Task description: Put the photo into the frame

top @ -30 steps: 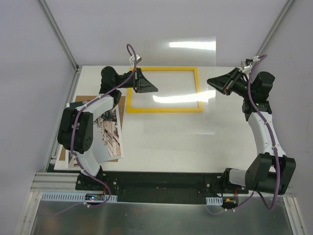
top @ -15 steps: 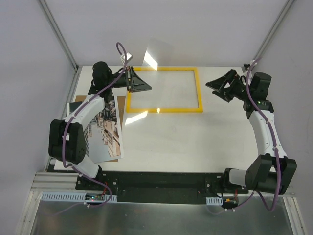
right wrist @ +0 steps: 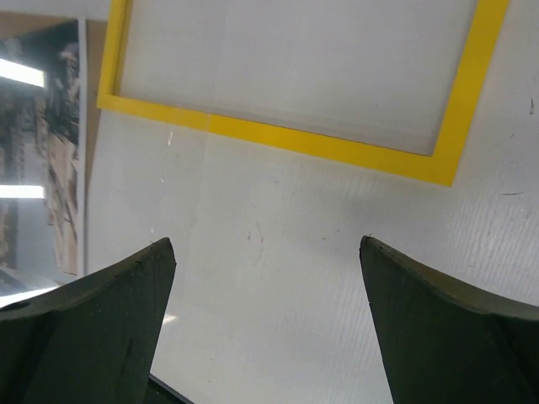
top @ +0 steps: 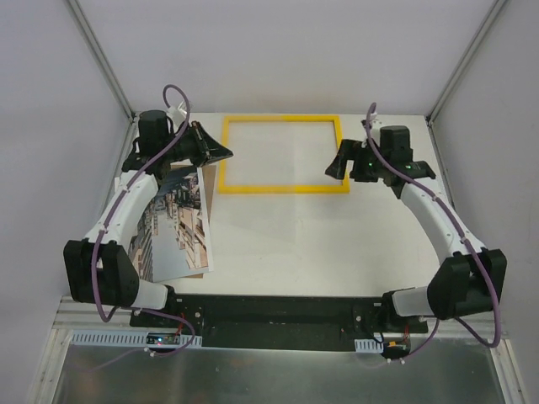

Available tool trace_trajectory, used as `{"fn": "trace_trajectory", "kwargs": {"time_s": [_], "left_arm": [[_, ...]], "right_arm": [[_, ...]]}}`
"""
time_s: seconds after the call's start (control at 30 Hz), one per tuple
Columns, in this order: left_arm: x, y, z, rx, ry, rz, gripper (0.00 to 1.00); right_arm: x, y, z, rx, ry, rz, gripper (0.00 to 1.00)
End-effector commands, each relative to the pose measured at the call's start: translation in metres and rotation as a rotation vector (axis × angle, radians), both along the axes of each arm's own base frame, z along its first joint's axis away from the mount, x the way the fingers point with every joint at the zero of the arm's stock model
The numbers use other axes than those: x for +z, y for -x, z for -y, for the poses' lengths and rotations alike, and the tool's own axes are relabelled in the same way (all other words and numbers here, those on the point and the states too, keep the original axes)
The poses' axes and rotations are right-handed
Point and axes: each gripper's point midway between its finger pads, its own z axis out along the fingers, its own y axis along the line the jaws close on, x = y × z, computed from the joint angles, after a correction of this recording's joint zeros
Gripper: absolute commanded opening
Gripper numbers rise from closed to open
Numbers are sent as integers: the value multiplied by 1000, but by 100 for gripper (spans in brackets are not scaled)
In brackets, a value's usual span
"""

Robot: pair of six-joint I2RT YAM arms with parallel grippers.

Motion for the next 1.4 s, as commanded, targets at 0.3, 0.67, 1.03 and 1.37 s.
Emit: {"fn": "trace_trajectory", "kwargs": {"time_s": [0.3, 0.67, 1.03, 1.37], "left_arm": [[45, -5, -107, 536, -337, 128, 0], [86, 9, -141, 703, -453, 211, 0], [113, 19, -159, 777, -472, 264, 0], [115, 22, -159, 782, -463, 268, 0]], "right_arm": [[-61, -18, -107, 487, 492, 113, 91], [-131, -44, -155, 682, 622, 26, 90], [-162, -47, -158, 726, 677, -59, 88], [-181, -38, -151, 745, 706, -125, 81]]}}
